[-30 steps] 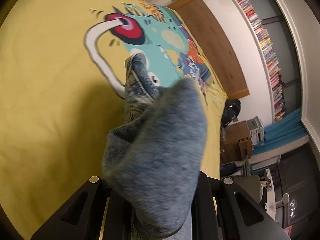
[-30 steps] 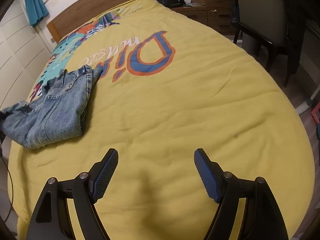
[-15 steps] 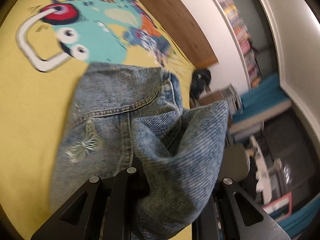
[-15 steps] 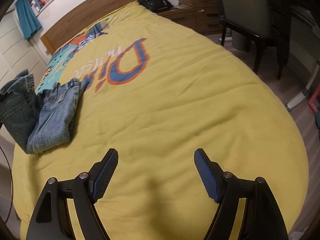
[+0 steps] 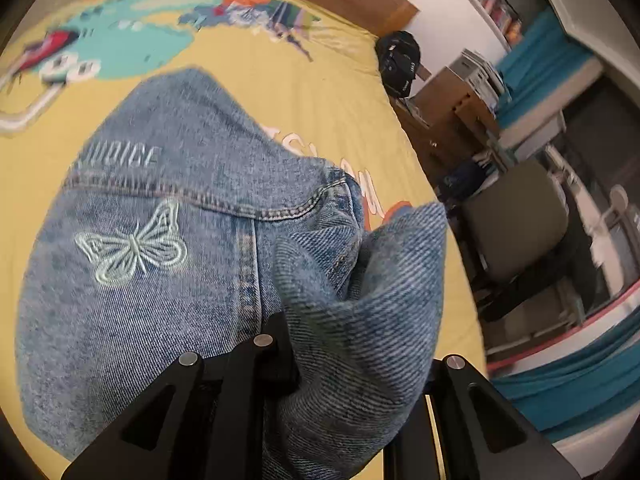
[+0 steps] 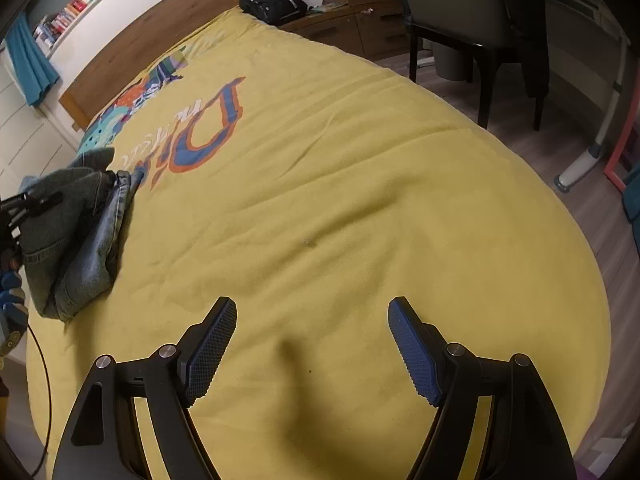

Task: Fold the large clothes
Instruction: 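Lift the jacket edge with the left gripper and fold it over, then open the left gripper and release the folded jacket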

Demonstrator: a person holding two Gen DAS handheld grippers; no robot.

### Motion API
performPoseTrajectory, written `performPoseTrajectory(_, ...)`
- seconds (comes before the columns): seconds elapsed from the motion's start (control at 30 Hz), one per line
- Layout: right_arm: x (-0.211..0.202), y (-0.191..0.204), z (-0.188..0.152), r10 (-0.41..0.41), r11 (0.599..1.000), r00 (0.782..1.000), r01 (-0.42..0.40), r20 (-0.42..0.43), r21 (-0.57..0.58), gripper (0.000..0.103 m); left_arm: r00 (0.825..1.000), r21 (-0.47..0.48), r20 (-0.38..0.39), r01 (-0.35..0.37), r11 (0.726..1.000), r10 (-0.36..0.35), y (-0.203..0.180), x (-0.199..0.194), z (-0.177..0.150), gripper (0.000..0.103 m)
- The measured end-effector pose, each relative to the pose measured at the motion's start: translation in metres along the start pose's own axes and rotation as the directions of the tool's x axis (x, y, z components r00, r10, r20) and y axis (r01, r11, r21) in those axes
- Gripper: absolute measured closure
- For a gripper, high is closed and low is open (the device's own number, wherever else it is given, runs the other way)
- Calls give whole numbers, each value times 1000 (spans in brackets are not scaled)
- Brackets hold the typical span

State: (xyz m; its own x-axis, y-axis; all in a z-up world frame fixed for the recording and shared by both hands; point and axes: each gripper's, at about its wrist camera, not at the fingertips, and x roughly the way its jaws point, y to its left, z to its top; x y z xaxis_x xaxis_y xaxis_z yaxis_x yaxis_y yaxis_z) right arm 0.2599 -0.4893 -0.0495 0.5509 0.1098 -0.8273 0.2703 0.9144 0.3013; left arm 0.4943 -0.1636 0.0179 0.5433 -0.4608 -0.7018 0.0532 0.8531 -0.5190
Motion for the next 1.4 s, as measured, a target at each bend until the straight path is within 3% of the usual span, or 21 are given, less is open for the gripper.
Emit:
performPoseTrajectory(0.17,-4,-8,2,0,1000,1000,0,15,14,24,998,144,30,-67,987,64,-35,8,-10,91)
performPoseTrajectory(0.23,-6,-12,1,-3,1000,1000,3,17,19,24,993,212,4,-114,971,116,-47,29,-35,90)
performPoseTrajectory(0.43,-12,-24,-1,-6,1000,1000,5,20,30,24,974,275,-114,-158,948,196,-47,77,-90,86)
performPoseTrajectory(0.5,-15,-28,-2,-4,999,1000,3,26,39,24,977,281,-110,-148,948,185,-49,78,-97,79)
performPoseTrajectory(0.57,-17,-32,-3,-4,999,1000,2,28,46,24,981,271,-117,-117,955,153,-52,77,-101,64)
performPoseTrajectory(0.73,-19,-34,-6,9,998,1000,-11,29,63,24,984,273,-152,-47,961,92,-71,76,-119,55)
performPoseTrajectory(1.03,-36,-11,-7,20,1000,999,-20,39,16,24,984,333,-178,56,941,5,-108,54,-112,53)
performPoseTrajectory(1.2,-48,9,-4,27,1000,998,-26,56,-14,24,984,322,-178,81,943,-24,-90,27,-111,53)
performPoseTrajectory(1.4,-53,52,0,62,995,997,-56,57,-87,24,991,345,-134,42,938,5,-49,-22,-105,53)
